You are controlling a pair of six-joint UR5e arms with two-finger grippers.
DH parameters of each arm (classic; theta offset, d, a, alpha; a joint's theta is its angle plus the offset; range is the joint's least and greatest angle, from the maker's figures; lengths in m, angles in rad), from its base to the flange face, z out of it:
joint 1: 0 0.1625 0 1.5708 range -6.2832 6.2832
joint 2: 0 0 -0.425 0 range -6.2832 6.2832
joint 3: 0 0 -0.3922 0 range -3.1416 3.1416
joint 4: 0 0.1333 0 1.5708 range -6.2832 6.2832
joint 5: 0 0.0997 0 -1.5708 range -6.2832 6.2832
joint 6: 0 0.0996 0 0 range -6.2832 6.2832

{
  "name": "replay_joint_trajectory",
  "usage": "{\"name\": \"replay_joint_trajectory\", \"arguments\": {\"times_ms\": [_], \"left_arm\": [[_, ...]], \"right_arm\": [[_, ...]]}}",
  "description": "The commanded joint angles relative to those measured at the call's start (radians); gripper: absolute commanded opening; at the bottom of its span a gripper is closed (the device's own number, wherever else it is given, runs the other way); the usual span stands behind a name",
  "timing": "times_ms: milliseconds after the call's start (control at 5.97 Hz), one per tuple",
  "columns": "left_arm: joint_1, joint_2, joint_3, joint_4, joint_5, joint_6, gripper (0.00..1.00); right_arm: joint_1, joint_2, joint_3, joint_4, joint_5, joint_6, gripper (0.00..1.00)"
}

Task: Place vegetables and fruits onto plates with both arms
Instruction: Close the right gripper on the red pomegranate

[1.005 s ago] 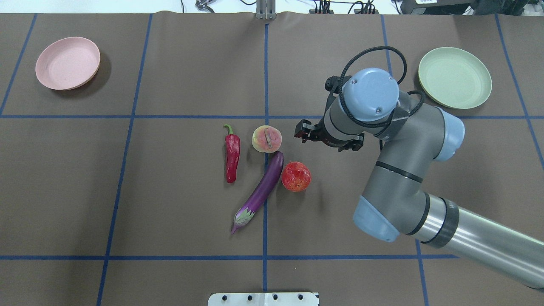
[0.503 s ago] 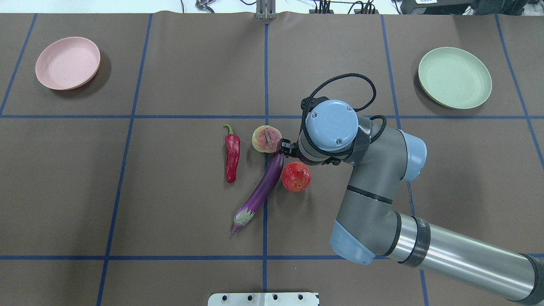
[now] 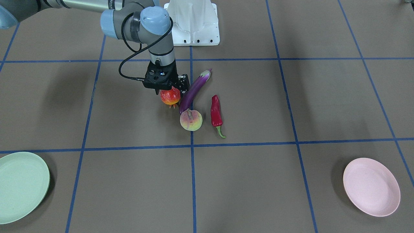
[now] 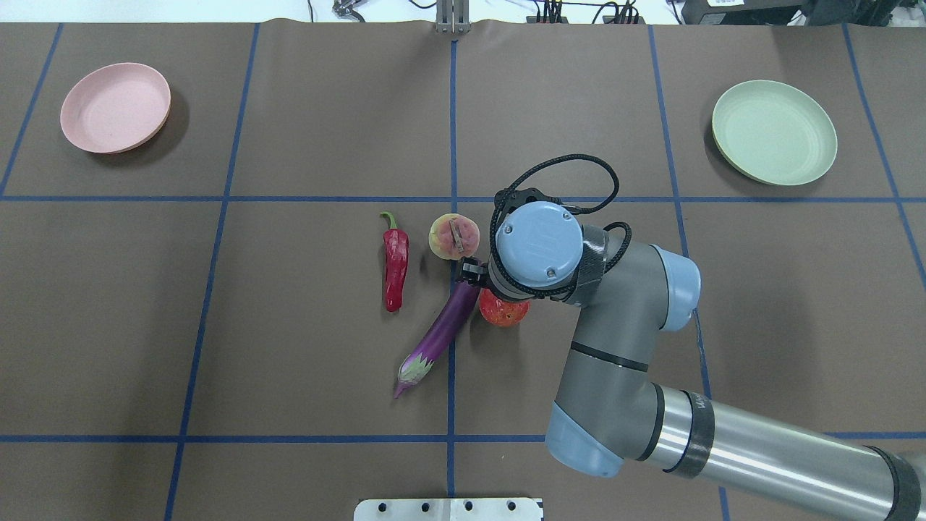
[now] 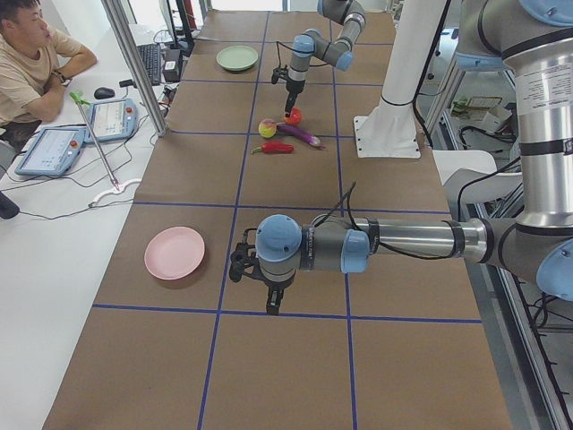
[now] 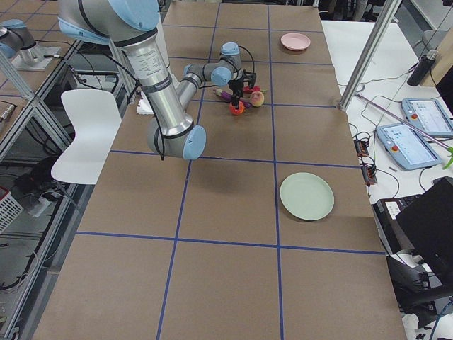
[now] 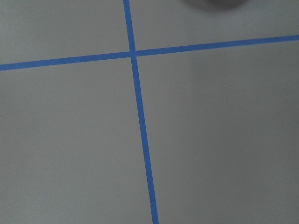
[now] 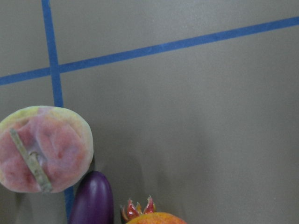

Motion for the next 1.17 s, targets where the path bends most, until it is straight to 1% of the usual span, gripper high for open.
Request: {"name": "replay_joint_trajectory", "arguments": {"times_ms": [0, 335, 503, 670, 838, 1005], "left_arm": [[0.0, 0.0, 0.001, 0.0, 0.0, 0.0, 1.0], [0.0, 0.0, 0.001, -0.002, 0.0, -0.002, 1.0], [0.0, 0.001, 0.0, -0.002, 0.0, -0.002, 1.0], [0.0, 0.001, 0.0, -0.002, 0.0, -0.002, 1.0], [0.0, 0.001, -0.002, -0.002, 0.0, -0.002, 1.0], [0.0, 0.0, -0.002, -0.002, -0.002, -0.002, 1.0]], "right_arm": [[-0.03, -0.006, 0.0, 0.001, -0.033, -0.004, 1.0], [-0.032, -0.016, 0.003, -0.003, -0.07, -0.024, 1.0], [-0.035, -0.01, 0.007, -0.008, -0.092, -0.022, 0.75], [-0.033, -0.006, 0.017, -0.026, -0.09, -0.022, 0.01], [-0.022, -0.008, 0.057, -0.026, -0.087, -0.022, 0.0], [0.025, -0.005, 0.071, -0.026, -0.064, -0.024, 0.0]]}}
